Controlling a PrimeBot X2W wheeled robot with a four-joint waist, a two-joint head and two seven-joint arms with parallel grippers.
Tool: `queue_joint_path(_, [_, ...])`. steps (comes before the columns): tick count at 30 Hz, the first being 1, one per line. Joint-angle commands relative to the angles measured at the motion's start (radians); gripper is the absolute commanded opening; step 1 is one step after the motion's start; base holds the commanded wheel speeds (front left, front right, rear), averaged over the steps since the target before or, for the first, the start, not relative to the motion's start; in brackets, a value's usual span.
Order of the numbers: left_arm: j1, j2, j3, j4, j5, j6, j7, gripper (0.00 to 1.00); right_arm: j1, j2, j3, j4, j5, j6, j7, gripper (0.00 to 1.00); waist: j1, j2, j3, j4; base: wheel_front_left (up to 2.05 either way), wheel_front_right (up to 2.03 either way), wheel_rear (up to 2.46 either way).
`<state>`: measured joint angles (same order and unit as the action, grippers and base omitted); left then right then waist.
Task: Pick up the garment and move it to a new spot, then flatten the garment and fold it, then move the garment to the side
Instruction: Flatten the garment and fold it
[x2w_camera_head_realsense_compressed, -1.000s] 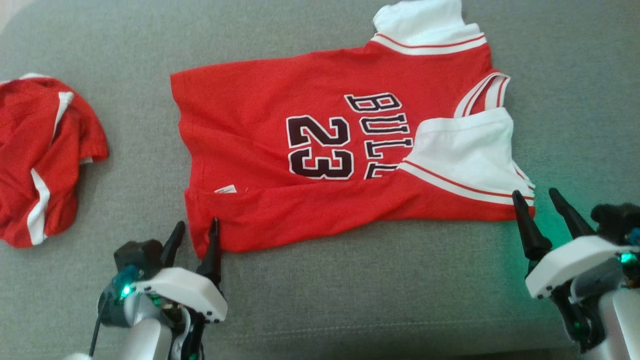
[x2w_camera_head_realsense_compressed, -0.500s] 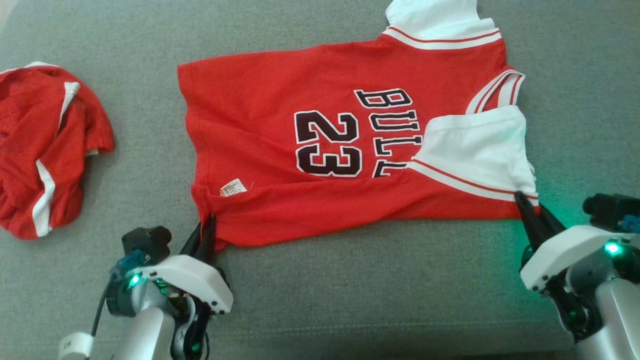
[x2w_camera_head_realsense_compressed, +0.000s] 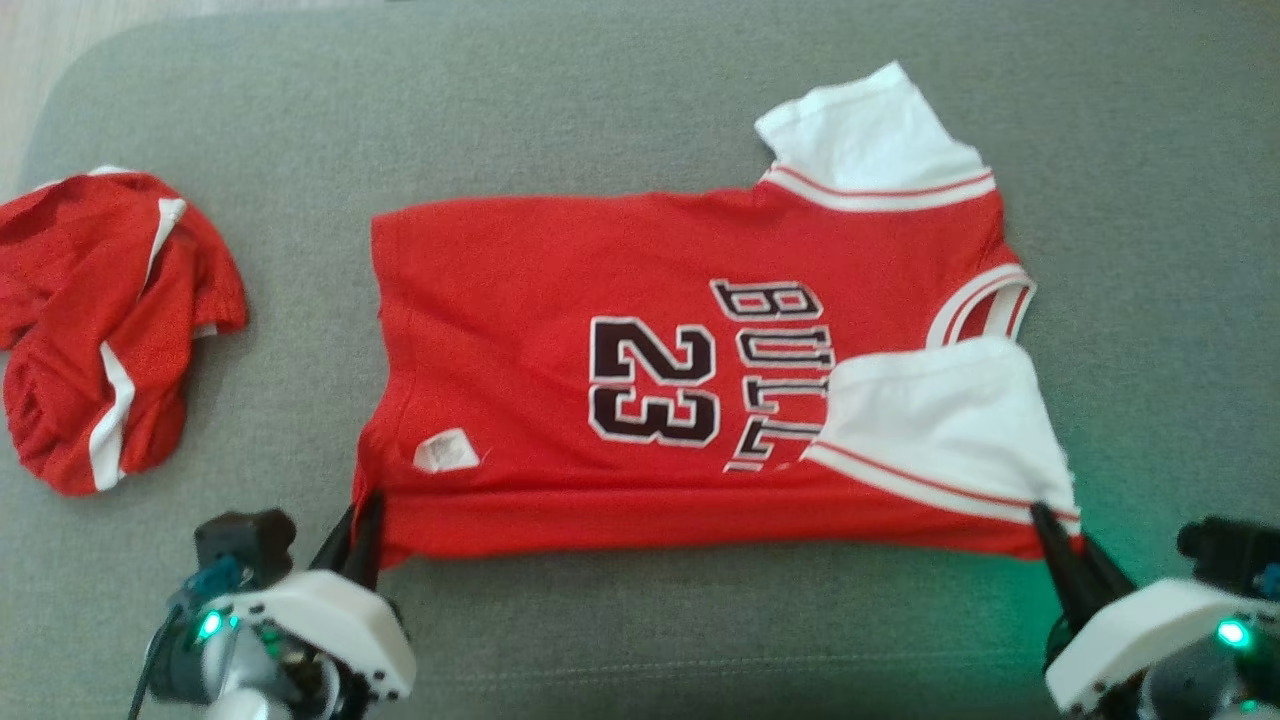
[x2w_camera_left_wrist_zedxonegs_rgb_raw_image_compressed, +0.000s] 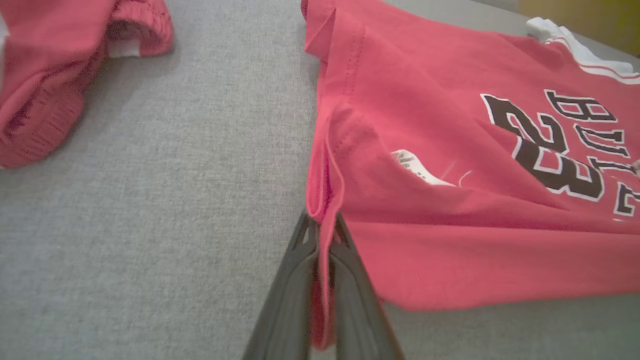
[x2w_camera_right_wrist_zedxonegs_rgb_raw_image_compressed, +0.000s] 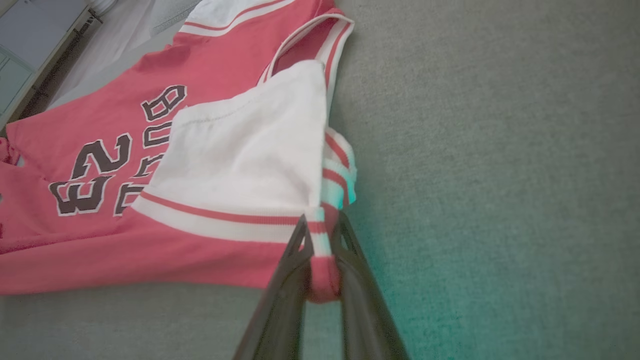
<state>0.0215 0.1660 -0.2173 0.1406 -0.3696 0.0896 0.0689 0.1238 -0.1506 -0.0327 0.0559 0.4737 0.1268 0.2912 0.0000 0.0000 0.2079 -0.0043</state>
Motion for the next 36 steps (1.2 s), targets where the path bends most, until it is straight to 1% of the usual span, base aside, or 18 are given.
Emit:
queue_joint_path(1, [-0.004, 0.033, 0.053, -0.039, 0.0, 0.013, 0.009, 0.0, 0.01, 0.001, -0.005, -0.058, -0.009, 0.004, 0.011, 0.0, 0.0, 0.0, -0.009, -0.006, 0.0, 0.0, 0.0])
queue_joint_path(4, [0.025, 0.043, 0.06, -0.051, -0.012, 0.022, 0.044, 0.0, 0.053, 0.038, -0.014, -0.107, -0.025, 0.004, 0.033, 0.0, 0.0, 0.0, -0.019, -0.016, 0.0, 0.0, 0.0])
queue_joint_path(5, [0.032, 0.044, 0.06, -0.054, -0.015, 0.024, 0.051, 0.0, 0.062, 0.046, -0.014, -0.117, -0.028, 0.004, 0.039, 0.47, 0.0, 0.0, -0.022, -0.019, 0.0, 0.0, 0.0])
queue_joint_path(6, [0.039, 0.044, 0.058, -0.053, -0.016, 0.026, 0.057, 0.33, 0.068, 0.052, -0.014, -0.124, -0.032, 0.004, 0.043, 1.0, 0.0, 0.0, -0.024, -0.021, 0.0, 0.0, 0.0])
queue_joint_path(7, [0.046, 0.04, 0.054, -0.049, -0.019, 0.03, 0.063, 1.0, 0.075, 0.06, -0.012, -0.132, -0.036, 0.004, 0.047, 1.0, 0.0, 0.0, -0.032, -0.025, 0.0, 0.0, 0.0])
queue_joint_path(10, [0.05, 0.033, 0.055, -0.045, -0.004, 0.05, 0.036, 1.0, 0.074, 0.064, -0.012, -0.164, -0.074, 0.004, 0.017, 1.0, 0.0, 0.0, -0.047, -0.031, 0.0, 0.0, 0.0])
queue_joint_path(15, [0.039, 0.02, 0.058, -0.084, 0.052, 0.093, -0.093, 1.0, 0.044, 0.066, -0.032, -0.242, -0.179, 0.004, -0.083, 1.0, 0.0, 0.0, -0.079, -0.037, 0.0, 0.0, 0.0])
queue_joint_path(18, [0.022, 0.011, 0.055, -0.118, 0.08, 0.11, -0.159, 1.0, 0.014, 0.056, -0.025, -0.274, -0.211, 0.004, -0.118, 1.0, 0.0, 0.0, -0.099, -0.04, 0.0, 0.0, 0.0])
queue_joint_path(20, [0.01, 0.009, 0.051, -0.138, 0.091, 0.115, -0.182, 1.0, -0.008, 0.047, -0.016, -0.293, -0.228, 0.004, -0.125, 1.0, 0.0, 0.0, -0.113, -0.042, 0.0, 0.0, 0.0])
queue_joint_path(22, [-0.004, 0.013, 0.045, -0.158, 0.104, 0.117, -0.193, 1.0, -0.027, 0.041, -0.008, -0.307, -0.231, 0.004, -0.124, 1.0, 0.0, 0.0, -0.123, -0.045, 0.0, 0.0, 0.0])
queue_joint_path(29, [-0.024, 0.022, 0.027, -0.179, 0.117, 0.115, -0.176, 1.0, -0.048, 0.035, -0.008, -0.316, -0.231, 0.004, -0.117, 1.0, 0.0, 0.0, -0.141, -0.046, 0.0, 0.0, 0.0])
queue_joint_path(33, [-0.035, 0.021, 0.026, -0.169, 0.111, 0.115, -0.171, 1.0, -0.045, 0.039, -0.011, -0.31, -0.224, 0.004, -0.118, 1.0, 0.0, 0.0, -0.139, -0.045, 0.0, 0.0, 0.0])
queue_joint_path(36, [-0.075, 0.022, 0.019, -0.15, 0.106, 0.103, -0.16, 1.0, -0.048, 0.042, -0.01, -0.31, -0.218, 0.004, -0.118, 1.0, 0.0, 0.0, -0.123, -0.045, 0.0, 0.0, 0.0])
